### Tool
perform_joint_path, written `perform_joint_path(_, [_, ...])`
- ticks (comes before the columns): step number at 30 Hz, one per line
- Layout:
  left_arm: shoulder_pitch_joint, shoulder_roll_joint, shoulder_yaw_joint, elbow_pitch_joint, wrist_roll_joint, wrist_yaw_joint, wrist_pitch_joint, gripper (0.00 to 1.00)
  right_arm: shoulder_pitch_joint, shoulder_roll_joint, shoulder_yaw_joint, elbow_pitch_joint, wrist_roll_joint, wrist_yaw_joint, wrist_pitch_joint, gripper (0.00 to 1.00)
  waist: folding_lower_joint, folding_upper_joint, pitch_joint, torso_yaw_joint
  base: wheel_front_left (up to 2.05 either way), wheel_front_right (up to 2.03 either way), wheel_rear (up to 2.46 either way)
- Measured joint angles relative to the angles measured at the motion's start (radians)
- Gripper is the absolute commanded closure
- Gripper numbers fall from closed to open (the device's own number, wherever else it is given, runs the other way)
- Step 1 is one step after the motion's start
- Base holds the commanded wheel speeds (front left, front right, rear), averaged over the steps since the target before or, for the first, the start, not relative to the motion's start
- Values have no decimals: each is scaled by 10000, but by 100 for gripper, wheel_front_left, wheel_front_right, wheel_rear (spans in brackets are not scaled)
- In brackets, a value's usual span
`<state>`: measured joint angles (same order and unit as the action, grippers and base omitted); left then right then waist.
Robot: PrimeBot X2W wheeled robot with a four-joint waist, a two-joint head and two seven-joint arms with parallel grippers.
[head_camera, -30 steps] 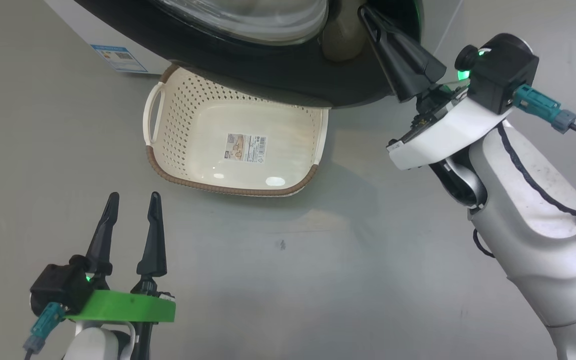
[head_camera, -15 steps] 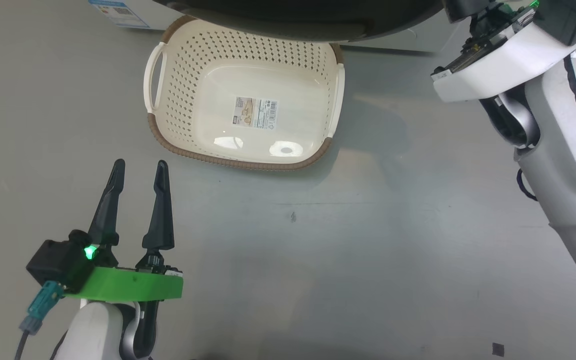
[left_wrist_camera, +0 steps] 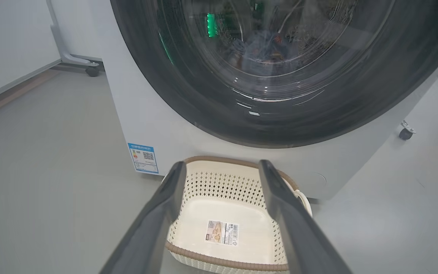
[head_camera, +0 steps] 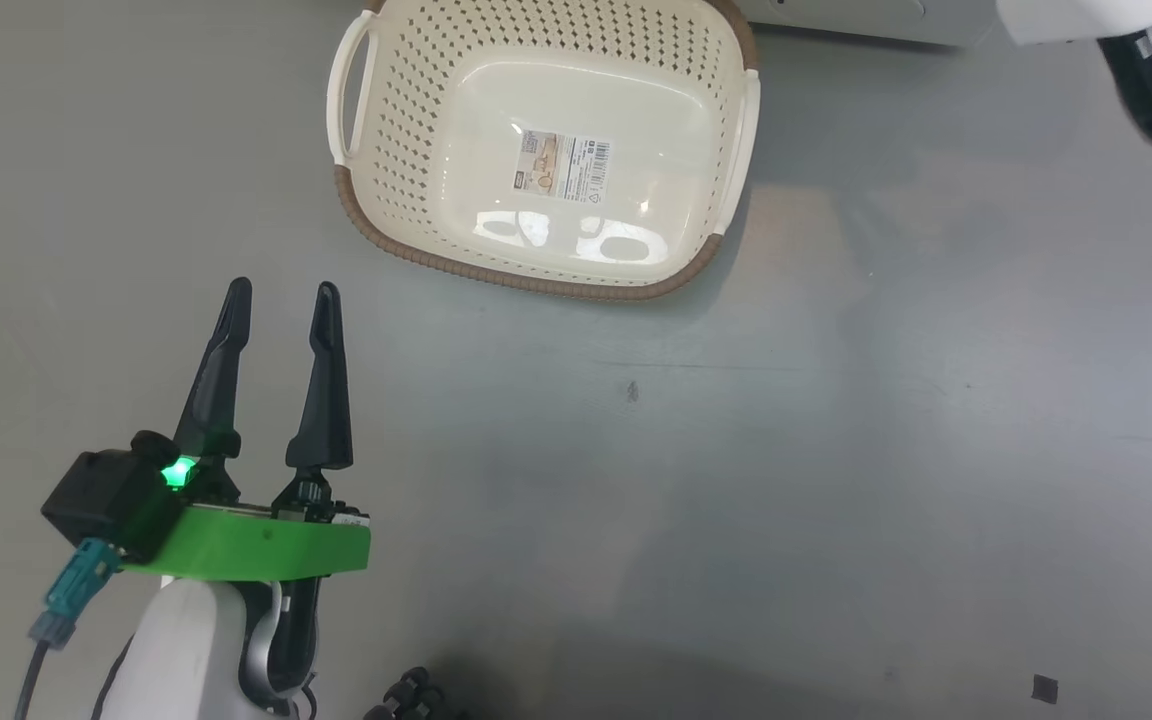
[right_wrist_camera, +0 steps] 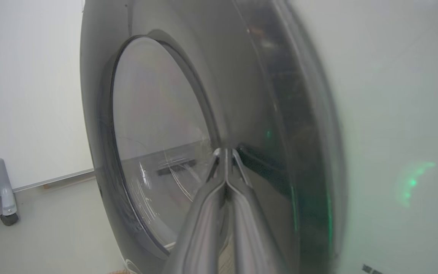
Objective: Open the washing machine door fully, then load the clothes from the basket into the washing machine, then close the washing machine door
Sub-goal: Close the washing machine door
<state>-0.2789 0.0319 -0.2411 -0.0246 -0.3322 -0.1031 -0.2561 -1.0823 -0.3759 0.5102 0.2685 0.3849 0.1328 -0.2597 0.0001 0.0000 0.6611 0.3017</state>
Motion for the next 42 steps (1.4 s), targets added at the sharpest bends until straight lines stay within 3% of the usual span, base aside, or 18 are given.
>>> perform_joint_path(10, [-152, -13, -61, -12, -17, 21, 0, 0, -409, -224, 50, 485, -245, 119, -48, 100, 0, 0, 151, 177, 0, 0, 0])
perform_joint_path(22, [-179, -21, 213, 293, -12, 194, -6, 0, -183, 92, 144, 736, -113, 54, -44, 100, 0, 0, -326, -75, 0, 0, 0])
perform_joint_path(23, [-179, -21, 249, 349, -10, 196, -6, 0, -79, 150, 144, 734, -75, 8, -42, 71, 0, 0, -391, -113, 0, 0, 0])
perform_joint_path(24, [-179, -23, 286, 403, -6, 196, -6, 0, 49, 217, 153, 729, -38, -6, -42, 57, 0, 0, -460, -155, 0, 0, 0])
perform_joint_path(25, [-179, -23, 345, 472, 63, 196, -6, 0, 198, 291, 176, 723, -25, -6, -42, 50, 0, 0, -535, -203, 0, 0, 0])
perform_joint_path(27, [-178, -23, 422, 591, 121, 194, -6, 0, 500, 401, 236, 683, 48, -6, -42, 20, 0, 0, -688, -306, 0, 0, 0])
perform_joint_path(30, [-175, -23, 541, 686, 173, 194, -6, 0, 964, 529, 288, 566, 92, -6, -42, 0, 0, 0, -956, -484, 0, 0, 0])
perform_joint_path(42, [286, -25, 1241, 1337, 339, 178, -6, 0, 3127, 903, -125, -35, 217, -6, -29, 0, 0, 0, -2517, -1351, 0, 0, 0])
